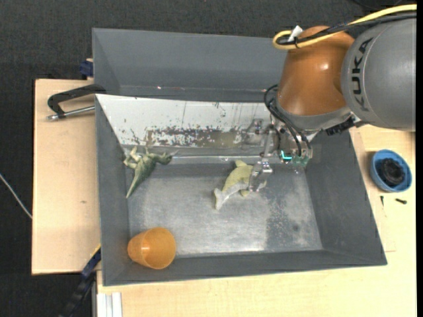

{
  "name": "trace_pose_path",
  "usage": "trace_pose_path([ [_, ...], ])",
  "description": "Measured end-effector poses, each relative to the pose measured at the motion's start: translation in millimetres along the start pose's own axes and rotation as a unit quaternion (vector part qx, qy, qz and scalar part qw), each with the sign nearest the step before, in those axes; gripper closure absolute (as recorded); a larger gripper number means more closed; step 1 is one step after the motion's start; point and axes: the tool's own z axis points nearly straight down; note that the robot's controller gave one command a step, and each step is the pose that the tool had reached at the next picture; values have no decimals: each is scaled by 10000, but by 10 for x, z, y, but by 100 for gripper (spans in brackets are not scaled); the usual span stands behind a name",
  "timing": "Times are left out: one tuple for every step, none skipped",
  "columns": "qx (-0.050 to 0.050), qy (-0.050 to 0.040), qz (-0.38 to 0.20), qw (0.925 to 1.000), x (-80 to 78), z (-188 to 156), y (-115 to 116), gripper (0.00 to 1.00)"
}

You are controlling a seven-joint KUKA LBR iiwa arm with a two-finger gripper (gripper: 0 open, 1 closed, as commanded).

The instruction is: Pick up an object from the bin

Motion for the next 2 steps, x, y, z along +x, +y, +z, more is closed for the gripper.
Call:
trace_pose_path([
  [-1, -65, -680, 9977, 114, 968, 59, 0],
  [1, -66, -674, 9977, 109, 945, 55, 100],
])
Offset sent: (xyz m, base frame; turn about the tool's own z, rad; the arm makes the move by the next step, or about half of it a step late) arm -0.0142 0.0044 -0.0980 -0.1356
